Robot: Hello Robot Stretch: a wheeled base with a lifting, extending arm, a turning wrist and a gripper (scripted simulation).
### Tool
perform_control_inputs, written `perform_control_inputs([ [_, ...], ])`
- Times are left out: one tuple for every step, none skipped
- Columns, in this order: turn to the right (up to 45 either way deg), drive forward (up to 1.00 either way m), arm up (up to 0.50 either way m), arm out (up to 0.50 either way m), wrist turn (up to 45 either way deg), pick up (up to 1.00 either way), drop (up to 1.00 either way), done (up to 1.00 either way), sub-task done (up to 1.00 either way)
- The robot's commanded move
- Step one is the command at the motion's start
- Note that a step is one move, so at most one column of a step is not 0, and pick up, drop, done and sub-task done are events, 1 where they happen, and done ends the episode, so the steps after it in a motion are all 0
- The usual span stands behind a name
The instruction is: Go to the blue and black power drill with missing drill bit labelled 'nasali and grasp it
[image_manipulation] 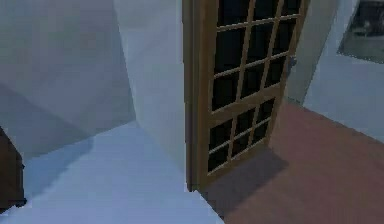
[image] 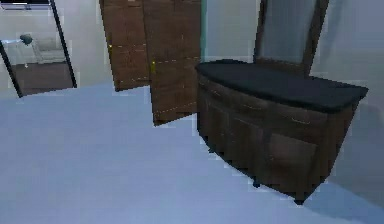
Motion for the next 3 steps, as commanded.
perform_control_inputs([
  [-42.0, 0.0, 0.0, 0.0, 0.0, 0.0, 0.0, 0.0, 0.0],
  [0.0, 1.0, 0.0, 0.0, 0.0, 0.0, 0.0, 0.0, 0.0],
  [0.0, 1.0, 0.0, 0.0, 0.0, 0.0, 0.0, 0.0, 0.0],
])
